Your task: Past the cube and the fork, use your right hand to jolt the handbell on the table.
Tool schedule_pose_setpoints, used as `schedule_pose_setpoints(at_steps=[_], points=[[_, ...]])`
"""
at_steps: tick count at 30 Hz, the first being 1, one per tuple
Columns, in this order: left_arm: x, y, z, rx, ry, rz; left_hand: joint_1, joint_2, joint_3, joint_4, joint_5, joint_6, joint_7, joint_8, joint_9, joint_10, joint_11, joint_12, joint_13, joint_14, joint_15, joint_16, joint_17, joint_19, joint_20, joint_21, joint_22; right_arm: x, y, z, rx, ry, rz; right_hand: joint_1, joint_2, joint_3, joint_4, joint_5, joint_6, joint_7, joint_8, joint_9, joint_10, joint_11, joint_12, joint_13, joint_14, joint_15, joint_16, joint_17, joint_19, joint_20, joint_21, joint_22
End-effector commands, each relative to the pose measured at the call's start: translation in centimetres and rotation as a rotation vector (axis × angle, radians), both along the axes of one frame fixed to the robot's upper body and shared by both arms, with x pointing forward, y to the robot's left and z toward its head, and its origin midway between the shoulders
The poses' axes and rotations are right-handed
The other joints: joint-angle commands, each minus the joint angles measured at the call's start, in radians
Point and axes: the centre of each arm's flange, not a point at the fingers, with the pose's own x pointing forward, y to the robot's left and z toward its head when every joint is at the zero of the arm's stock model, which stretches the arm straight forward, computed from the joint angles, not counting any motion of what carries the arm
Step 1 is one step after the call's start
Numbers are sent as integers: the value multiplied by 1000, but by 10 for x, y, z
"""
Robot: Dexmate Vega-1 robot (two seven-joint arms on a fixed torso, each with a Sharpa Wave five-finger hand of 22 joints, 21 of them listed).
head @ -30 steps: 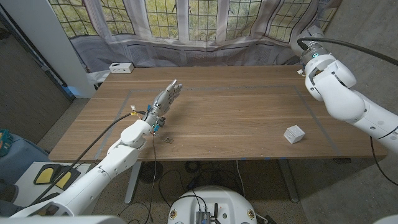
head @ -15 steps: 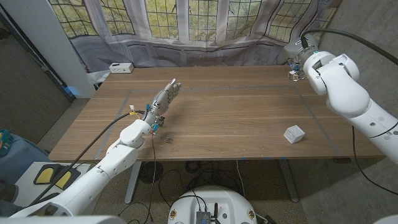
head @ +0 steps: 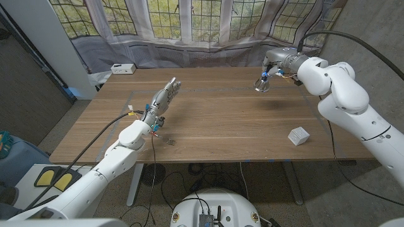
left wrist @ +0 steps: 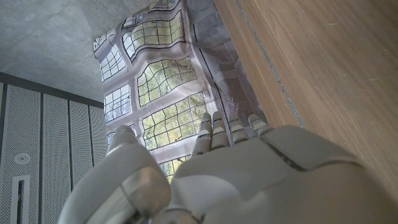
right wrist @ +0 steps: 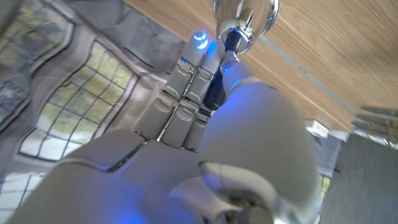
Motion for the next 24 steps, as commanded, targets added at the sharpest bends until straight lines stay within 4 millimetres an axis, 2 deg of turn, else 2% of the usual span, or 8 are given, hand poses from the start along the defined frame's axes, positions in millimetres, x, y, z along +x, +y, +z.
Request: schedule_pose_setpoints(at_steps=[1,3,5,7,14,19,24], points=[[-2,4,0,-1,0,3,-1,3,0,-5,-3,8,4,-2,1,4,0,-3,2,10,3,0,5,-1,4,2,1,-8,47,3,319,54,564,1,7,2,4,9,2,7,-4,4,36,29,5,95,-3,1,-1,5,0,6,9,1],[-2,4,-1,0,1,1,-1,3,0,-5,-3,9,4,-2,1,4,0,-3,2,10,4,0,5,-2,4,2,1,-10,50,7,444,52,721,3,7,3,3,9,1,8,-4,4,35,33,4,95,-5,0,-3,5,-1,7,11,1],[-2,4,-1,0,1,1,-1,3,0,-5,-3,9,5,-1,1,5,1,-3,2,10,4,0,5,-2,5,2,1,-11,50,9,486,50,773,2,8,2,3,8,1,8,-4,4,36,41,4,97,-6,1,-4,5,-1,7,12,1],[-2,5,-2,-3,1,2,-1,3,0,-5,-3,9,4,-1,1,5,1,-3,2,10,4,0,5,-2,4,2,1,-13,50,12,613,49,907,3,8,2,3,8,2,10,-4,4,35,41,3,97,-6,2,-4,6,-2,8,13,1],[-4,9,-1,-10,-9,7,-2,3,0,-6,-3,9,3,-2,1,5,1,-3,2,10,4,0,5,-2,5,2,1,-20,50,17,824,44,1145,7,10,0,2,7,1,11,-5,4,34,42,1,98,-3,0,-2,8,-4,10,18,1],[-6,12,1,-13,-18,11,-2,3,0,-6,-3,6,2,-3,1,2,-1,-4,2,10,5,0,5,-1,5,2,1,-29,48,22,877,18,1218,6,10,-1,2,7,2,10,-5,4,37,37,2,100,-2,1,-3,8,-2,7,22,1],[-6,13,2,-18,-18,7,-2,3,0,-7,-3,-12,-10,-9,1,-1,6,-5,2,10,4,0,5,1,14,3,1,-31,48,24,835,17,1175,7,10,-3,2,7,1,10,-7,4,38,38,1,100,-2,0,-4,8,-3,8,26,0]])
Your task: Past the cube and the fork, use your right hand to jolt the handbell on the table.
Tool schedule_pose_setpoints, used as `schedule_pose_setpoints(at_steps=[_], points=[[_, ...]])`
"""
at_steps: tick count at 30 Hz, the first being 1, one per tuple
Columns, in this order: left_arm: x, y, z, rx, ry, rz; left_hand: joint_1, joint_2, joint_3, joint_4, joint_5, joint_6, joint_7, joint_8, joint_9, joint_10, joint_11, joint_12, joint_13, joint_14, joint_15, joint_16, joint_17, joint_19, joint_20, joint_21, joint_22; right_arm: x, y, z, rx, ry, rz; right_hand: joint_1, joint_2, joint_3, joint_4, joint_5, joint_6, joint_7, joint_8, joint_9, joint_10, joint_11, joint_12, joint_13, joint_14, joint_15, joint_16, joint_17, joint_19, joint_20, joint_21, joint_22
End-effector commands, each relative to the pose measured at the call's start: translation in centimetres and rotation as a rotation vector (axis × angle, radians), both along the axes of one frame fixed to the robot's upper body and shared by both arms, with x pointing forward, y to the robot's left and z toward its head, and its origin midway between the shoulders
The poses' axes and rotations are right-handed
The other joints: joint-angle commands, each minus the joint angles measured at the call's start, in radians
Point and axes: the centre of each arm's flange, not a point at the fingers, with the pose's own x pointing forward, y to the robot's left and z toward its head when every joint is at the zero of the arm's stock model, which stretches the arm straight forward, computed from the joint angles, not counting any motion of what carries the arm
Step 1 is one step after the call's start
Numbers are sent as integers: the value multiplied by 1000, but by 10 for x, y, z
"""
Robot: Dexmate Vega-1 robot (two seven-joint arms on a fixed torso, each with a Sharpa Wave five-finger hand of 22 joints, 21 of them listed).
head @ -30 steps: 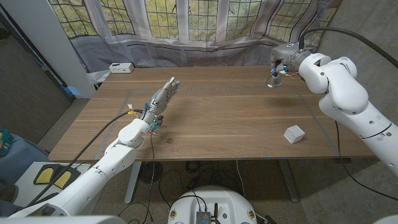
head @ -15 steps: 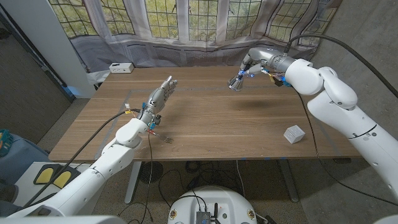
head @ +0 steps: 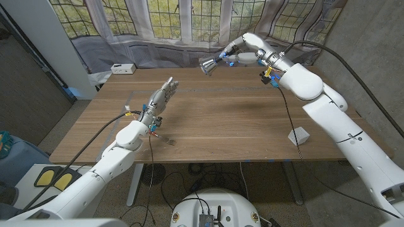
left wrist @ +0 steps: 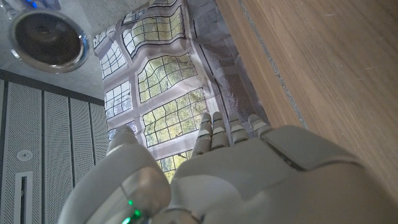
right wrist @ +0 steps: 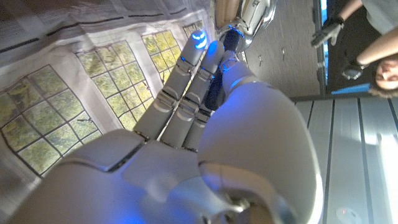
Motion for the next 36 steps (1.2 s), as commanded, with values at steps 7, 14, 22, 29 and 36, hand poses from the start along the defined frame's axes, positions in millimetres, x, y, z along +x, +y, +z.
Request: schedule_pose_setpoints(at_steps=[7,14,22,29,36], points=[[0,5,3,-15,-10,-4,-1,2,1,-10,-3,-97,-26,-23,1,-14,15,-10,3,8,12,-1,5,11,18,6,4,-11,-7,8,91,-8,46,5,9,-3,4,4,5,6,-8,4,41,41,4,77,0,0,-2,4,0,1,14,0],[-1,7,6,-14,-18,3,1,2,3,-15,-2,-119,-20,-10,1,-25,28,-11,4,25,28,5,6,109,-10,38,6,-16,2,1,-66,-158,-167,2,9,-5,5,4,7,4,-8,4,42,40,3,78,-1,1,-3,6,-3,2,19,0],[-1,14,5,-22,-13,14,1,2,3,-17,-2,-114,-4,-5,1,-28,24,-10,4,19,26,1,6,85,-19,25,6,-5,10,-21,-301,-220,-366,2,9,-7,5,3,9,4,-8,4,37,36,-2,79,-2,1,-4,8,-9,2,23,-1],[0,17,3,-26,-6,16,1,2,3,-18,-2,-106,1,-1,1,-27,19,-9,4,16,24,0,6,66,-16,15,6,6,-1,-31,-529,-187,-596,1,11,-8,6,3,10,2,-8,4,35,39,-4,79,-3,3,-6,8,-14,4,26,-1],[3,16,2,-26,-1,8,1,2,3,-18,-2,-103,2,1,1,-23,20,-7,4,15,22,-1,6,60,-15,12,5,11,-30,-28,-675,-191,-894,2,11,-8,6,4,10,1,-9,4,37,38,-5,80,-6,2,-8,10,-17,4,29,-1]])
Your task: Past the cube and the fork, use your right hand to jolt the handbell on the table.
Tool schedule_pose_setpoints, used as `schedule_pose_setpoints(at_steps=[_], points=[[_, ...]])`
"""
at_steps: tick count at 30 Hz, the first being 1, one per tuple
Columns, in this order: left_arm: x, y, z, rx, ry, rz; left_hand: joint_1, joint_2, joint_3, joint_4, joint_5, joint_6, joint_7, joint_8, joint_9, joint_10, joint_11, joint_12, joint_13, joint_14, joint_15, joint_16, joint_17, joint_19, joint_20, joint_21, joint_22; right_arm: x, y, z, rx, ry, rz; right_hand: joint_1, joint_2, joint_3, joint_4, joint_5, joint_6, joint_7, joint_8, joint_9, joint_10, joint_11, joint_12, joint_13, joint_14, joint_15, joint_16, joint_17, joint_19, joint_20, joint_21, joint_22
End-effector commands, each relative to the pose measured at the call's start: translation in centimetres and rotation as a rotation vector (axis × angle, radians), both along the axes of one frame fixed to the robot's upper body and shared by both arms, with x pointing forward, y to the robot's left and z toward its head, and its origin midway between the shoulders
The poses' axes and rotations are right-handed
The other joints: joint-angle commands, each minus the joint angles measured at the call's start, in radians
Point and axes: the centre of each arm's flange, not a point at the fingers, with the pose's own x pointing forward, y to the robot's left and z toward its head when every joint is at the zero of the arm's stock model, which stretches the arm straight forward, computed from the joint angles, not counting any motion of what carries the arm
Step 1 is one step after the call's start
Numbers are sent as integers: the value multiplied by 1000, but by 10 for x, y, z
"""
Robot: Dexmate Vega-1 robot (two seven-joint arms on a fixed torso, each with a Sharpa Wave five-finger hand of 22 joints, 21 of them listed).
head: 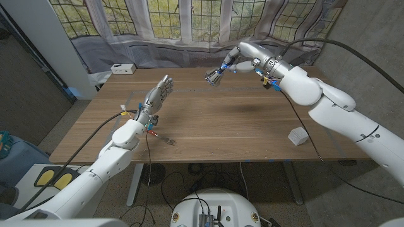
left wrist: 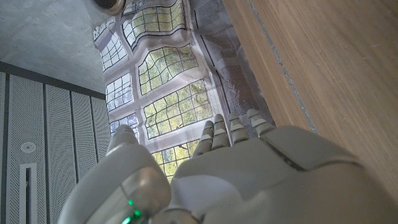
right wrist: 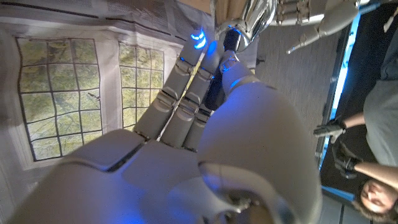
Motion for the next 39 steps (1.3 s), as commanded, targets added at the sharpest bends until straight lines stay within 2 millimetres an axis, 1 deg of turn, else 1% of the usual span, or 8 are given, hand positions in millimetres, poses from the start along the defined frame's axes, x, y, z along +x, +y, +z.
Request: schedule_pose_setpoints(at_steps=[1,6,13,17,20,23,32,39], points=[[4,2,-2,-2,9,-5,1,2,1,-7,-2,2,8,4,1,7,-3,2,4,-7,1,-1,1,-14,6,-2,3,13,-43,-3,-252,-70,-511,-1,9,0,5,5,10,0,-1,4,38,34,-2,75,-6,2,-4,5,-4,1,9,4],[7,-1,-2,-4,7,-13,1,2,1,-7,-3,3,8,4,1,10,-3,3,4,-3,0,1,1,9,-1,5,3,20,-83,4,-289,-108,-767,0,9,-1,4,5,10,-2,-1,4,38,33,-3,76,-9,0,-5,7,-5,0,11,4],[8,-2,-2,-7,10,-13,0,2,1,-8,-3,2,10,4,1,13,2,5,4,1,1,2,1,27,-9,10,3,14,-118,16,-387,-149,-1050,-2,9,-2,6,5,10,-5,-2,4,40,25,-5,74,-7,0,-6,8,-8,0,16,3],[8,-3,-2,-12,9,-11,1,3,1,-8,-3,4,10,4,1,13,1,4,4,1,0,2,1,23,-8,8,3,3,-127,25,-477,-241,-1230,-3,9,-2,6,6,12,-6,-1,4,40,24,-6,75,-7,-1,-7,10,-9,-1,19,3],[9,-3,-3,-14,10,-12,1,3,2,-9,-2,5,10,4,1,13,-1,5,4,0,1,1,1,14,-5,4,3,-4,-116,26,-602,-379,-1479,-4,9,-3,7,6,12,-11,-2,4,40,17,-6,76,-7,-1,-8,10,-13,-2,19,3],[10,-5,-4,-17,13,-16,1,3,2,-9,-3,6,11,5,1,14,2,5,4,0,0,1,1,13,-6,3,3,-14,-115,34,-571,-402,-1487,-7,7,-2,7,7,14,-29,0,4,41,-13,-9,76,-16,-5,-16,10,-28,-18,19,3],[11,-9,-2,-13,11,-22,0,3,2,-9,-3,8,10,5,1,16,-3,6,4,1,1,1,1,9,-3,0,3,-27,-119,54,-596,-476,-1545,-12,1,-3,7,10,15,-43,1,4,37,-25,-17,78,-18,-12,-24,13,-44,-21,26,3],[10,-10,-4,-12,18,-18,0,3,2,-10,-3,11,10,6,1,16,-3,6,4,0,-1,1,1,7,-2,-1,3,-29,-137,68,-549,-361,-1541,-9,1,-3,5,14,14,-44,2,4,40,-23,-20,80,-17,-14,-27,17,-48,-23,33,3]])
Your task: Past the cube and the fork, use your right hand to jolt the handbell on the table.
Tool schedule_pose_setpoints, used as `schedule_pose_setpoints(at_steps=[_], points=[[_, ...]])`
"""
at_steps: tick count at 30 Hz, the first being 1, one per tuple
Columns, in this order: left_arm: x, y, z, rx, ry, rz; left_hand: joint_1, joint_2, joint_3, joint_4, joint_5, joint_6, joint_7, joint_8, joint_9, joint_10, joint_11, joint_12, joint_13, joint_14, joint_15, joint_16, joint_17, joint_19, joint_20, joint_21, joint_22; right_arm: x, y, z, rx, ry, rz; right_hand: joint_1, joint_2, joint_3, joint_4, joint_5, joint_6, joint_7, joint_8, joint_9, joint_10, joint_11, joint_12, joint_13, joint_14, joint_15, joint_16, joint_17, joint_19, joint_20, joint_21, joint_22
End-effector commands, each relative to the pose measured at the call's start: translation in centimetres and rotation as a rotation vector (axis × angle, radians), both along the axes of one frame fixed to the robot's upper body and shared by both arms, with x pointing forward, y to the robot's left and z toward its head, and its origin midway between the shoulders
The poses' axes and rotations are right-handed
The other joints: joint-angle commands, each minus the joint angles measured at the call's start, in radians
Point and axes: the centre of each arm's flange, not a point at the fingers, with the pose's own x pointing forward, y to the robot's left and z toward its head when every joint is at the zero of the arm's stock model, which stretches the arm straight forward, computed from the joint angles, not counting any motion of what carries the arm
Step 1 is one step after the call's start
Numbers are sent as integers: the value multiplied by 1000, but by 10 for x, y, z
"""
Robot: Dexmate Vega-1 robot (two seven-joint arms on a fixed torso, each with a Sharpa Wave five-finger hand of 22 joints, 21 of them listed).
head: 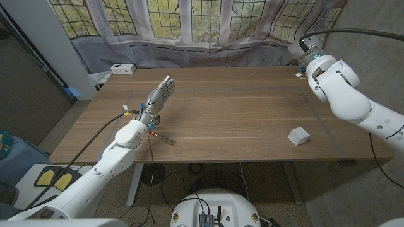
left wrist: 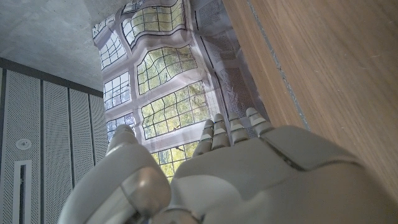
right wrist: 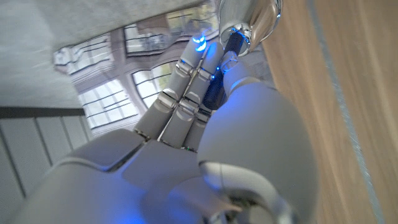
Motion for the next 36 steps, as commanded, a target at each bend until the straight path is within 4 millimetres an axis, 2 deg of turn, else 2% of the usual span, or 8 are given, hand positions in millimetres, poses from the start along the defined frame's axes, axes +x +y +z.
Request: schedule_pose_setpoints(at_steps=[1,9,15,21,24,33,36], points=[[0,-3,-1,2,8,1,0,3,4,-3,-3,6,3,6,3,8,-3,6,4,0,-1,1,1,-9,6,-2,3,-22,-23,31,4,-76,-156,-5,1,1,4,8,-1,-8,2,4,29,-12,0,79,-7,-13,-4,5,-6,-25,9,2],[-1,-4,-4,1,11,6,-1,3,4,-4,-3,8,4,6,3,9,-5,6,4,3,-1,2,1,-13,10,-4,4,-29,-37,30,221,41,3,-4,1,1,4,9,-2,-5,2,5,33,-5,-2,82,-4,-14,-7,8,-8,-26,18,2],[-1,-5,-3,5,12,6,-1,3,4,-4,-3,9,3,6,3,9,-7,6,4,2,-1,1,1,-15,11,-5,4,-31,-39,15,391,137,243,-3,1,0,3,9,-2,2,3,5,38,9,-5,83,-1,-13,-12,5,-9,-22,27,1],[-2,-7,-2,18,15,4,-2,4,4,-4,-3,12,3,7,3,9,-7,6,4,2,-2,1,1,-19,12,-7,4,-32,-19,-9,403,147,429,-6,4,-1,6,8,-2,3,3,5,35,10,-8,84,-1,-6,-14,7,-10,-21,33,1],[-4,-7,0,26,15,11,-2,4,4,-4,-3,12,3,7,3,9,-7,6,4,1,-3,1,1,-21,12,-8,4,-30,-2,-21,408,187,524,-4,2,-2,4,7,-1,6,3,5,38,11,-11,85,0,-9,-14,10,-13,-18,39,1],[-8,-2,0,24,13,27,-3,4,4,-4,-3,12,4,6,3,10,-10,6,4,1,-3,0,1,-26,14,-10,4,-25,33,-36,399,280,666,-1,4,0,2,7,-1,8,3,5,41,14,-16,87,0,-9,-19,11,-15,-16,51,-1],[-10,1,0,20,11,34,-3,4,4,-4,-3,13,3,6,3,11,-8,7,4,2,-4,1,1,-25,14,-9,4,-25,43,-39,402,308,699,-9,5,-3,8,6,-1,9,2,5,39,14,-17,89,2,-2,-19,11,-16,-16,53,-1]])
